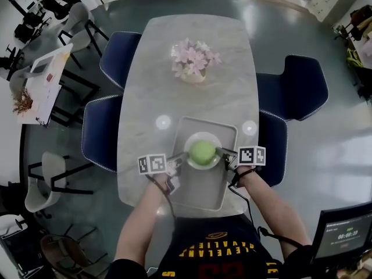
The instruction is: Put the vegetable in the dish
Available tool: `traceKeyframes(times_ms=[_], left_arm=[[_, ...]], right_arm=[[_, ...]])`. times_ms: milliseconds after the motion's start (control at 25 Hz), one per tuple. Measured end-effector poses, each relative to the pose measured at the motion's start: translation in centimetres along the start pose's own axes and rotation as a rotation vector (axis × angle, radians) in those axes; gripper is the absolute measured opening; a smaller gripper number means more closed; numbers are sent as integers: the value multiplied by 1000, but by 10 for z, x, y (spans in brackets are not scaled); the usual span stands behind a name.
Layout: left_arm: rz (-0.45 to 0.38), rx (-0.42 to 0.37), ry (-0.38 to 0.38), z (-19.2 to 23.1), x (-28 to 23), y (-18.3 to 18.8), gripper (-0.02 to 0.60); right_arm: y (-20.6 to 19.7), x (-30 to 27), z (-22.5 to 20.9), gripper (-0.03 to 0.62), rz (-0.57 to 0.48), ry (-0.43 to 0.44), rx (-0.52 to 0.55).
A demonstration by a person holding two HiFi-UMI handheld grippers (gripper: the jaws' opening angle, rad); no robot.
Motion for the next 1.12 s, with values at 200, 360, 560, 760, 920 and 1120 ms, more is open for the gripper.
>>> traceKeyframes(times_ms=[200,360,560,760,920,1120], left_arm=[[31,10,55,8,-10,3,28],[60,-3,105,8,-12,8,29],[106,-56,200,6,-17,11,35],[131,-104,266,6,-20,15,41],[133,-100,278,7,-22,16,41],[143,-96,317,7,-24,17,43]], right_arm=[[1,-5,-5,52,15,-58,-38],[3,-8,-1,60,50,-142,-12],[4,-14,8,67,127,-259,136],[6,-22,12,69,193,-304,216],[6,-23,12,69,207,-310,225],[8,-25,11,69,210,-312,221]])
Point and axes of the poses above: the fingertips, and each gripper's own axes: x backward along the fingers, z to its left, y out of its top, the point moved 9 cm from there along x, backward along the fingers, and after that the axes turned 6 degrees about -z, right-handed, at the moved point
